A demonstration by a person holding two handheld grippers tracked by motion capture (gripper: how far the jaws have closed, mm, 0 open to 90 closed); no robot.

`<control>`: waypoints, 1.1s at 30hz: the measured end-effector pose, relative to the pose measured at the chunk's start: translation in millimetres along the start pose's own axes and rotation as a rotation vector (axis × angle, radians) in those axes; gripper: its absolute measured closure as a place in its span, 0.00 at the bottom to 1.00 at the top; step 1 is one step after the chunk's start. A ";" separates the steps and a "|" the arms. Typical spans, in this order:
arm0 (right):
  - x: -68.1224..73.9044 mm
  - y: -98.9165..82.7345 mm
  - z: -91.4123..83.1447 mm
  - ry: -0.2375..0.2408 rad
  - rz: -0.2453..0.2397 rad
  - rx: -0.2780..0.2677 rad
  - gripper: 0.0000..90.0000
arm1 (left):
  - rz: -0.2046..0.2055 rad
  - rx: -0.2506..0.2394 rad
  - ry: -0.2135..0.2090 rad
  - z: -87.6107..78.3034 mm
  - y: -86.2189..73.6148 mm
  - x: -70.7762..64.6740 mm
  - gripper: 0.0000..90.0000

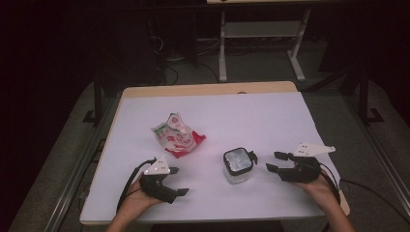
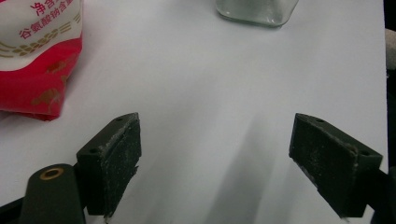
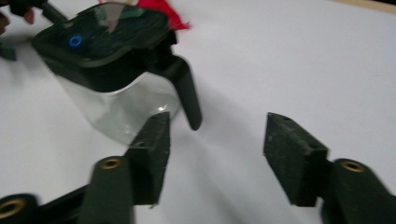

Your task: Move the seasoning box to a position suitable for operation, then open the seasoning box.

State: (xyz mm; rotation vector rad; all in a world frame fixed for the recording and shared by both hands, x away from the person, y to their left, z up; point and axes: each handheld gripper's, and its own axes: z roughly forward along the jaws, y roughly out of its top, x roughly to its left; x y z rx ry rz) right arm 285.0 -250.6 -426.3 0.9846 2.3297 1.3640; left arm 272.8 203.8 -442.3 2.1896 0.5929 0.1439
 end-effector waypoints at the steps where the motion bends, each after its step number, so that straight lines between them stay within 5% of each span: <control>1: -1.6 0.0 -0.6 -0.007 0.008 -0.006 0.39 | 0.002 -0.001 0.001 -0.4 0.0 0.1 0.18; 5: -6.6 -2.0 0.0 -0.022 0.014 -0.002 0.32 | 0.003 -0.005 0.001 -1.3 0.3 0.3 0.18; 22: -7.6 -5.9 1.5 -0.024 0.008 0.005 0.29 | -0.010 -0.037 -0.026 0.5 17.9 -4.3 0.17; 33: -7.4 -7.0 2.9 -0.025 0.003 0.017 0.28 | 0.054 -0.038 -0.060 15.4 43.8 -9.6 0.14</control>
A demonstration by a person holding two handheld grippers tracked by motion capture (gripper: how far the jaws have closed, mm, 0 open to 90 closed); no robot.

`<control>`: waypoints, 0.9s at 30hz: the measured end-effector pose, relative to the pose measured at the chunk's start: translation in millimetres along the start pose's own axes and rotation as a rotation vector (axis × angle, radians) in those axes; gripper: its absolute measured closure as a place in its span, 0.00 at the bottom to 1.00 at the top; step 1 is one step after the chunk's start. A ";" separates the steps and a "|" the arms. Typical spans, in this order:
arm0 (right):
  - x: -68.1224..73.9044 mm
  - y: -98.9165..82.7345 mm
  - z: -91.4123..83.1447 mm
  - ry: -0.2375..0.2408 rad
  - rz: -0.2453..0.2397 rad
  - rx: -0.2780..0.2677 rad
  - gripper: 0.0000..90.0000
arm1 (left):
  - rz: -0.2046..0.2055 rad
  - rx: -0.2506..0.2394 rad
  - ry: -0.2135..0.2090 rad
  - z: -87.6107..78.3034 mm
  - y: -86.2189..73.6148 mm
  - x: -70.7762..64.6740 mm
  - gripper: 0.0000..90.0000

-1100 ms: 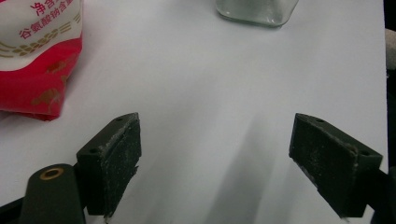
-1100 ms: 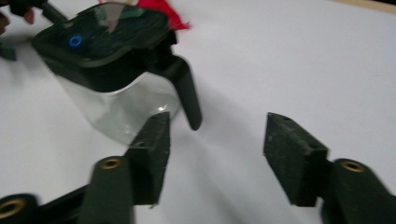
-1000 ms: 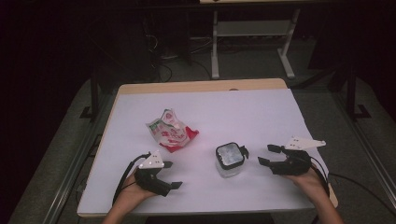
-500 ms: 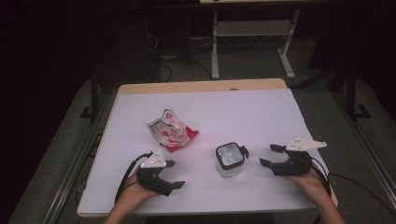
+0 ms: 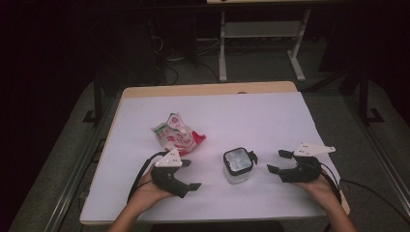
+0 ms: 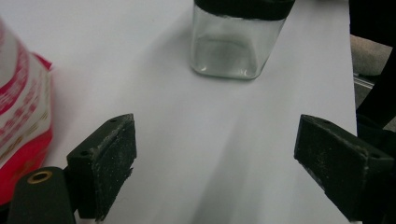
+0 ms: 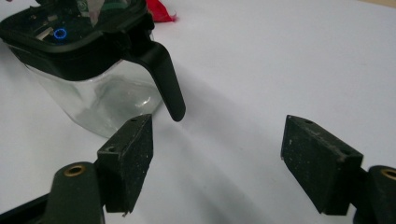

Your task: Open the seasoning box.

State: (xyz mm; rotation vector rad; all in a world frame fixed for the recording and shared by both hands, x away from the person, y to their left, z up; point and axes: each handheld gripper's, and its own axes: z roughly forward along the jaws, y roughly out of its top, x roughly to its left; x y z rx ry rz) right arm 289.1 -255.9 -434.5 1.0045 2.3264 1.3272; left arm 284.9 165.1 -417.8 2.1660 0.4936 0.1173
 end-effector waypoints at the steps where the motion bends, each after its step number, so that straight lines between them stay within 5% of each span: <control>1: 0.1 -0.4 -0.1 0.000 0.005 -0.001 0.28 | 0.005 0.002 -0.004 2.1 2.0 -0.2 0.14; 19: -0.1 0.9 -0.3 0.010 0.019 -0.013 0.28 | 0.092 -0.005 -0.069 39.2 30.8 -10.0 0.13; 27: 0.3 1.4 2.1 0.016 0.015 -0.013 0.28 | 0.100 -0.009 -0.079 55.3 46.1 -8.9 0.14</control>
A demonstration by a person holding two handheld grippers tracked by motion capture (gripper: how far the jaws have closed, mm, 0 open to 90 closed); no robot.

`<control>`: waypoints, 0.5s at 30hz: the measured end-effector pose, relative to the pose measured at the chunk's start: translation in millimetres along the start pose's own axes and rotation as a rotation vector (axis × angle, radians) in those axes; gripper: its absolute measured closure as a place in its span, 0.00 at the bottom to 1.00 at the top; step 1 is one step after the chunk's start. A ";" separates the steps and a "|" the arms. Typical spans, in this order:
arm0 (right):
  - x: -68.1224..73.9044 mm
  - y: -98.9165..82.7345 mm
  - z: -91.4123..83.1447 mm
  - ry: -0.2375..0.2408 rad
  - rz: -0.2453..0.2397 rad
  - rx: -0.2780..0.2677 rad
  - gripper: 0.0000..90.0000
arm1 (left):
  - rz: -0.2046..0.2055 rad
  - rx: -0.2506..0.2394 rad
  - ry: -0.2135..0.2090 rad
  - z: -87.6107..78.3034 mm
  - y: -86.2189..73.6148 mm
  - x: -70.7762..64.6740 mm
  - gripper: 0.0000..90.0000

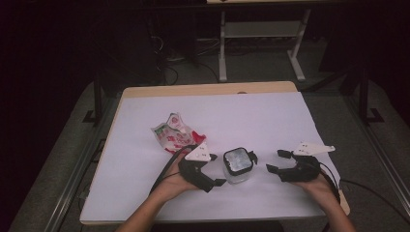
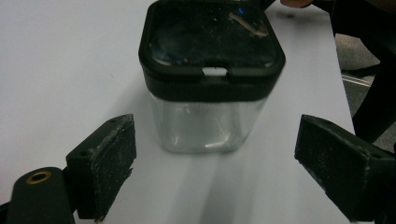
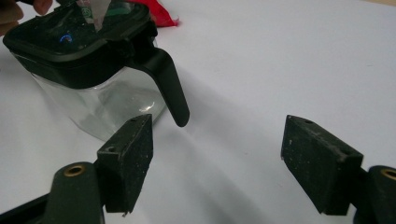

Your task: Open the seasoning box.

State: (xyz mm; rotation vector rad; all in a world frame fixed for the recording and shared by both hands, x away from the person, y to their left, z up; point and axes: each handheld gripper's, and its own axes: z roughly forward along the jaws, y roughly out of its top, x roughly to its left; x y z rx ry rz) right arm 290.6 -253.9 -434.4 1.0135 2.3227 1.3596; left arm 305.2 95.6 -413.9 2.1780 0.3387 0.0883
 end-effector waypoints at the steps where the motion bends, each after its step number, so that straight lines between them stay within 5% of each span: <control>1: 0.1 -0.4 0.2 0.002 0.002 0.003 0.28 | 0.000 0.001 -0.003 2.2 1.5 -0.1 0.14; 15: -3.0 -3.0 0.8 -0.003 0.012 0.006 0.28 | 0.018 -0.012 -0.020 12.9 14.1 4.6 0.15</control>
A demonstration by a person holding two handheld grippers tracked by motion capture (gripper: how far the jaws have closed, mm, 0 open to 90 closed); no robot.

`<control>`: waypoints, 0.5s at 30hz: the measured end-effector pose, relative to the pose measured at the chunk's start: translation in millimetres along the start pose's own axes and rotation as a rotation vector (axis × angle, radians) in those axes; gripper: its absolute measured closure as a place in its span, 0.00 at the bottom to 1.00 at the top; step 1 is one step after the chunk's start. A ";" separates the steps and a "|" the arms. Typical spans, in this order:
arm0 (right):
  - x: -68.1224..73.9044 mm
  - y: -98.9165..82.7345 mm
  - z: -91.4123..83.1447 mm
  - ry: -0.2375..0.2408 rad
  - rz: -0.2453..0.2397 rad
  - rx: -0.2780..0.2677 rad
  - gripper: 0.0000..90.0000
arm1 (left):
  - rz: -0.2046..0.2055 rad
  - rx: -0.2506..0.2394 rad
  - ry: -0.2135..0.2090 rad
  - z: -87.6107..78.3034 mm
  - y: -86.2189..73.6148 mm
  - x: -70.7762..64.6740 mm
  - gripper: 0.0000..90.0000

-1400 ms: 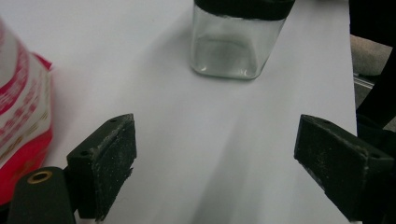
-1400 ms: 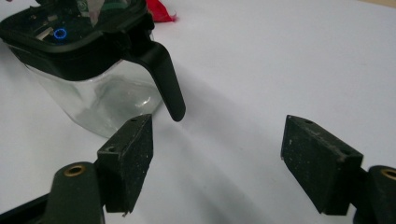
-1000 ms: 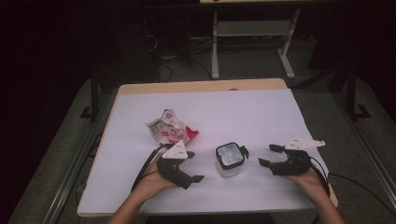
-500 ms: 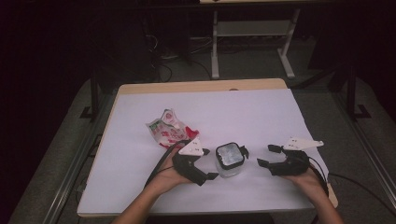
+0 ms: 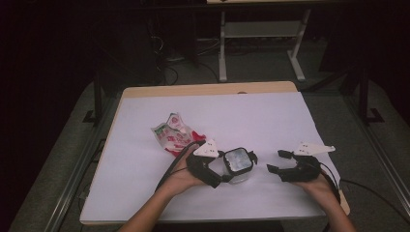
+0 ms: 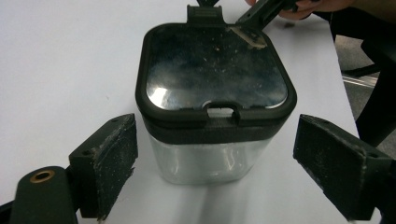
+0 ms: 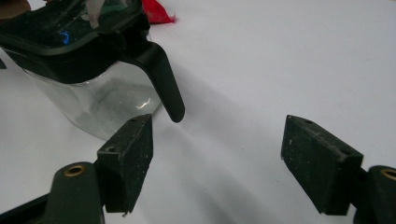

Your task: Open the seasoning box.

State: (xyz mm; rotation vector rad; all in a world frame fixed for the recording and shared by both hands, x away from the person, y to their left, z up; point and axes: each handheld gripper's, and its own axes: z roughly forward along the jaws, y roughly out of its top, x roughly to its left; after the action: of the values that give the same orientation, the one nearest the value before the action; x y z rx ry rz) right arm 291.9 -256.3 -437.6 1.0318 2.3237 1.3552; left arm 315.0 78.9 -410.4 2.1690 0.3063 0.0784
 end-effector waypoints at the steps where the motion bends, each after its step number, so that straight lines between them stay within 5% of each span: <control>1: 0.0 -0.4 0.1 0.000 -0.002 0.000 0.28 | -0.002 -0.003 -0.002 0.1 0.7 0.6 0.15; 15: -0.6 -1.8 0.9 -0.004 0.001 0.008 0.28 | -0.002 -0.004 -0.013 5.1 0.5 1.2 0.19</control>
State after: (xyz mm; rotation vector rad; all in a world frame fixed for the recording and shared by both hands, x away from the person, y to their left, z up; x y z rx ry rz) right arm 292.0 -256.7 -439.7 1.0371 2.3279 1.3441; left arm 317.1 74.9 -413.0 2.1645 0.3006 0.0632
